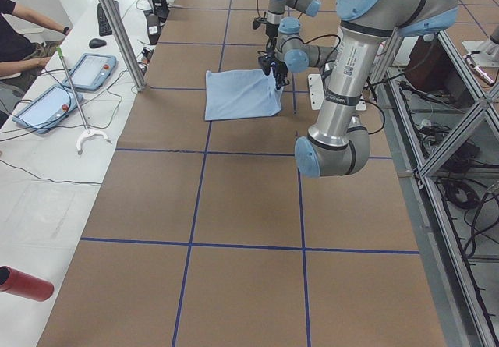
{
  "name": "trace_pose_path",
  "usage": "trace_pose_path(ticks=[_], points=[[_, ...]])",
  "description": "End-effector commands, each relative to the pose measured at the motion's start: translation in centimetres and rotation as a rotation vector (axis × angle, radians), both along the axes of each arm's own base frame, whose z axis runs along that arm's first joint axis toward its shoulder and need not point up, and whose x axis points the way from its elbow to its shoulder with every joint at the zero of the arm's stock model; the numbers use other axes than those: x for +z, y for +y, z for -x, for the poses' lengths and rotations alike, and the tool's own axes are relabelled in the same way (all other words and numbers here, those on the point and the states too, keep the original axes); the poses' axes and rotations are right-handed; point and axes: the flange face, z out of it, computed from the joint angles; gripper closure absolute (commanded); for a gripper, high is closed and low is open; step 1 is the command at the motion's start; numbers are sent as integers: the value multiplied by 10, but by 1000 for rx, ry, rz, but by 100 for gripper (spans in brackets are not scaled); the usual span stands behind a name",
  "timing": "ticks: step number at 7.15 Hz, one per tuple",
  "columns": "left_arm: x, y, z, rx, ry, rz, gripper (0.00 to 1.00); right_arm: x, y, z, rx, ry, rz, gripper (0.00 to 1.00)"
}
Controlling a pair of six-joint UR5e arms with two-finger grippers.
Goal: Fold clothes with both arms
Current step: 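Lift the near edge with both grippers and fold it away from the robot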
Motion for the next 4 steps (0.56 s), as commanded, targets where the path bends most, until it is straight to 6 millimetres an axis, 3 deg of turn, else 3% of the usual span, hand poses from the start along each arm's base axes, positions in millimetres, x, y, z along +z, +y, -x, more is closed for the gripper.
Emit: trace_pose_path(ticks=[1, 2, 4], points=[[18, -65, -1, -71, 16, -47, 100, 9, -75, 26, 76, -10, -1, 100], [28, -83, -8, -92, 16, -48, 100, 3, -95, 37, 96, -48, -15, 100], [40, -106, -14, -117, 9, -46, 100, -1, -131, 36, 119, -53, -1, 100]])
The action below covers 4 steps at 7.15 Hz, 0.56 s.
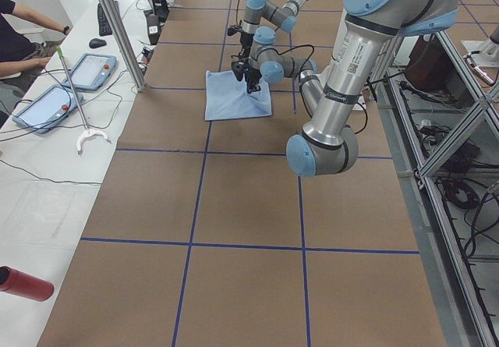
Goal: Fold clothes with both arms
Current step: 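Lift the near edge with both grippers and fold it away from the robot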
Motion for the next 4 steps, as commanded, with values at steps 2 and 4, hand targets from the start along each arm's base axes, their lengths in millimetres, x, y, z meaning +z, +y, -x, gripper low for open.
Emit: trace_pose_path(ticks=[2, 4], points=[[11, -31, 0, -33, -18, -2, 100, -8, -53, -17, 17, -17, 36, 100], [27, -87, -3, -95, -30, 2, 100, -15, -104, 4, 35, 20, 82, 100]])
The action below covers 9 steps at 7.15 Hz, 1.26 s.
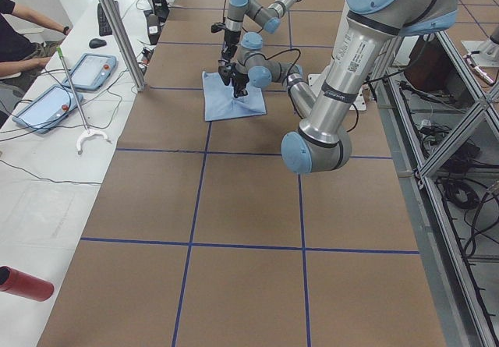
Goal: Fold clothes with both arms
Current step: 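Release the shirt and raise both grippers away from it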
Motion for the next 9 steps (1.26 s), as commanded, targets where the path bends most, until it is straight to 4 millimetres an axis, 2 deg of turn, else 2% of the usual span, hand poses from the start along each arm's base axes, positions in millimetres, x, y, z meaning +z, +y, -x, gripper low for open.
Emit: trace_pose_path(ticks=[1, 2, 3, 5, 6, 7, 8, 9], points=[[16, -70, 1, -76, -13, 12, 97, -4, -72, 19, 27, 56, 74, 100], [26, -101, 6, -93, -25, -16, 1, 9, -93, 22, 33, 88, 87, 28], [32, -126, 28, -118, -40, -32, 0, 22, -115, 7, 46, 93, 57, 0], [33, -131, 33, -93, -54, -60, 0, 27, -139, -23, 27, 93, 40, 0], [33, -128, 32, -67, -43, -51, 0, 25, -144, -31, 22, 83, 47, 0], [35, -133, 46, 8, -44, -78, 0, 25, -152, -48, 2, 87, 18, 0], [46, -132, 75, 78, -52, -134, 0, 40, -164, -83, -22, 87, 36, 0], [68, -127, 103, 127, -93, -205, 0, 68, -161, -118, -76, 158, -14, 0]])
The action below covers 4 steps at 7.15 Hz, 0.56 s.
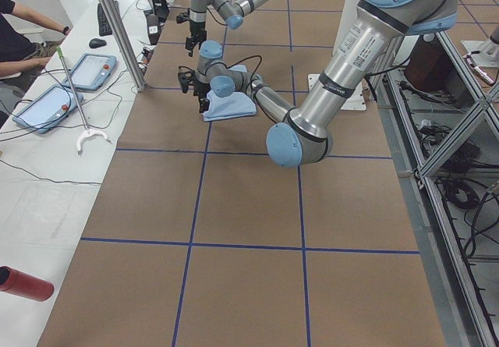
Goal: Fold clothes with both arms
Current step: 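Release the shirt and raise both grippers away from it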
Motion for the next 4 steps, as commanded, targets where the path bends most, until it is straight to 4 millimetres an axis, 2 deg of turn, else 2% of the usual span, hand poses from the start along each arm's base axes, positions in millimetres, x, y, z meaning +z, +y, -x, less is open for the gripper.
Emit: trace_pose_path(ticks=[1, 2, 3, 4], points=[[38, -6, 64, 91, -74, -118, 0, 57, -4, -76, -123, 136, -81, 0], [66, -5, 105, 120, -109, -149, 0, 92, -2, -120, -176, 188, -133, 0], [95, -6, 162, 175, -151, -212, 0, 139, 9, -179, -246, 240, -207, 0], [133, -4, 214, 239, -186, -254, 0, 182, 14, -237, -329, 301, -275, 0]])
